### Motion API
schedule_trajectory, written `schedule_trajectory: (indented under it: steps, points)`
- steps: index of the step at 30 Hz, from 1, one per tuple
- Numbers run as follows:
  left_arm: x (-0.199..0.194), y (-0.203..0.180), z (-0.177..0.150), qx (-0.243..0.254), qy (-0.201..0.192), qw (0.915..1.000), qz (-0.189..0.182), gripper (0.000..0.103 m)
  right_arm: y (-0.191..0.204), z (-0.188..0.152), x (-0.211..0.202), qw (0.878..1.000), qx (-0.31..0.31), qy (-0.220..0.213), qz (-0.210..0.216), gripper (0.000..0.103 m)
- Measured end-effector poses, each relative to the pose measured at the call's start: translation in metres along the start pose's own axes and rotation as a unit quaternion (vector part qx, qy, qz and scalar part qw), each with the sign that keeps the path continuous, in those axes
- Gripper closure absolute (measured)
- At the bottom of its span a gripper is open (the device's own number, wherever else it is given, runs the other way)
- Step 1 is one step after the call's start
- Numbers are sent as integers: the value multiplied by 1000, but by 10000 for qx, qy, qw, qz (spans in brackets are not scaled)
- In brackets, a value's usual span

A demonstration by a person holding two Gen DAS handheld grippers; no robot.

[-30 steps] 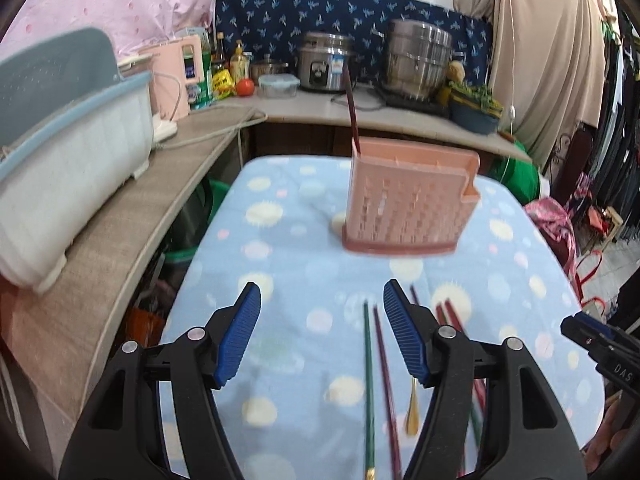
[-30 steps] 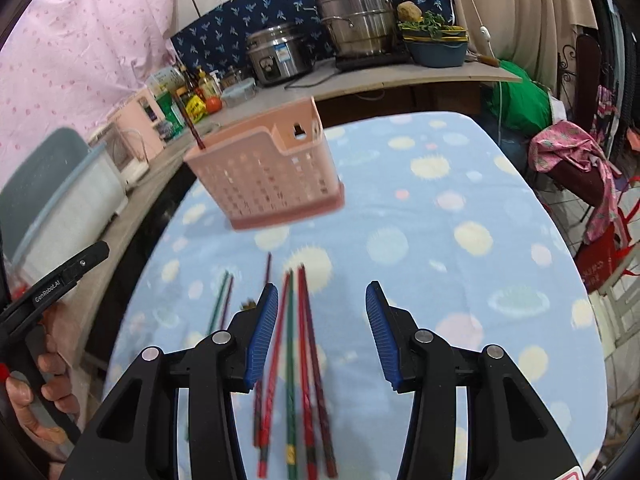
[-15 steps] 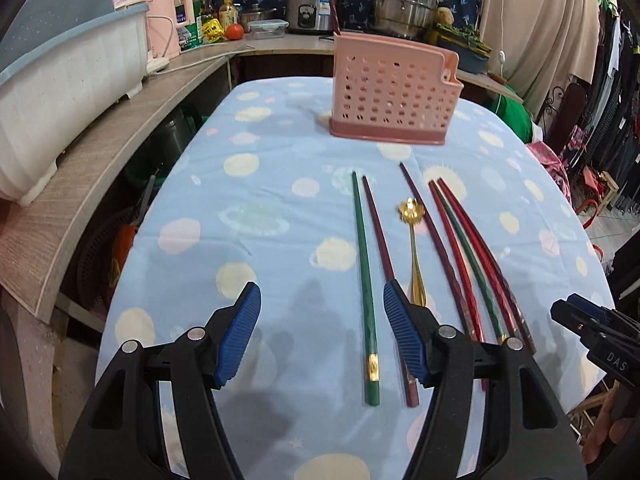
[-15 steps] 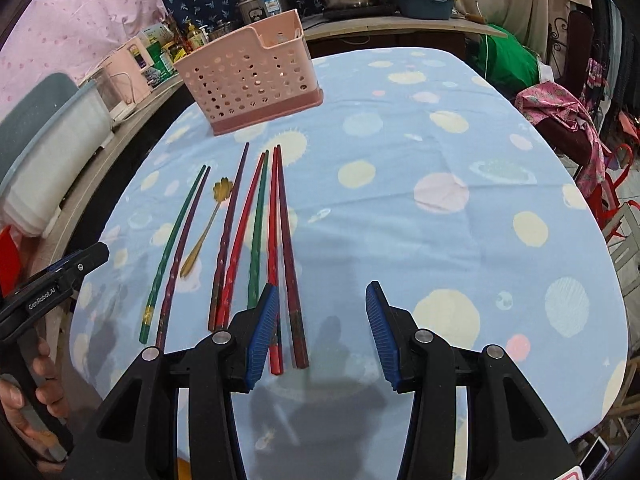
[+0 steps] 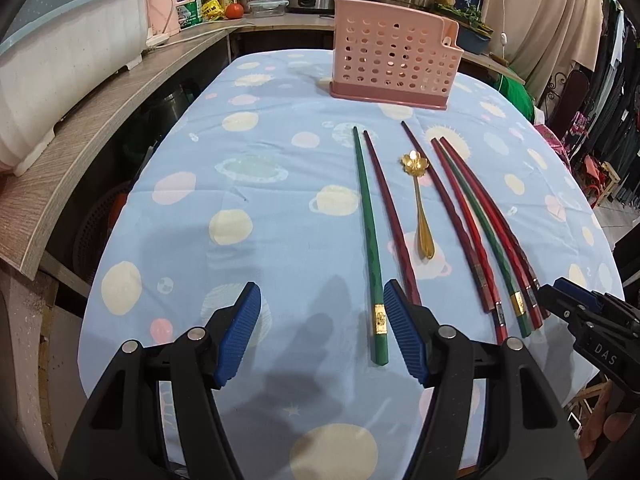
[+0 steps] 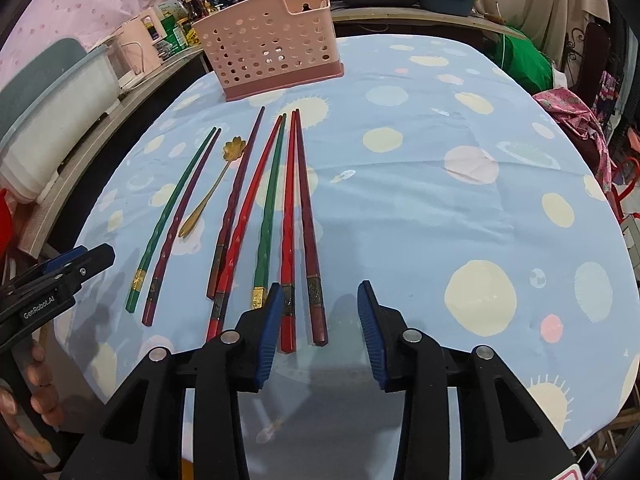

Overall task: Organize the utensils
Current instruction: 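Grasp a red chopstick with the right gripper while the left grasps a green one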

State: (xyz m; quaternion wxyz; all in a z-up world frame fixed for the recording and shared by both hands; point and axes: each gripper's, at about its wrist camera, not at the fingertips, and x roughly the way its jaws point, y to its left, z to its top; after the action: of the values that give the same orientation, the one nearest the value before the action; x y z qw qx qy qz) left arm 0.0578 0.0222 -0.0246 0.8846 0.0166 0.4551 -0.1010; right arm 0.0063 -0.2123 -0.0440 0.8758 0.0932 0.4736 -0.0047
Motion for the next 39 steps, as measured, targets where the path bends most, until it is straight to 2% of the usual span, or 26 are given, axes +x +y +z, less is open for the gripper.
schedule_trajectory:
  steps: [5,7,10,29,32,35,37,39]
  points:
    - [5,-2,-5,39,75,10000,16,42,-1,0,3,10000,-14,-2,-25,76]
    - [6,-3,-6,50,99,9999,2,42,-1,0,4,10000,-27,17,-47,82]
    - [8,-4,-8,63,124,9999,-21,42,-3,-1,4,10000,-1,29,-31,85]
    - [23,-12,-18,240,279,9993,83,44,1,-5,5,9997,-193,-46,-169,87]
    - [22,-13,-18,258,255,9993,76,53,1,-5,5,9997,-194,-52,-169,87]
    - [21,-14,-18,293,241,9993,34,67,1,-5,4,9996,-198,-52,-183,89]
    - [20,-14,-18,315,245,9992,-16,81,0,-5,4,9997,-185,-45,-179,94]
    - [20,-15,-17,338,258,9991,-52,91,0,-5,4,9997,-160,-42,-153,94]
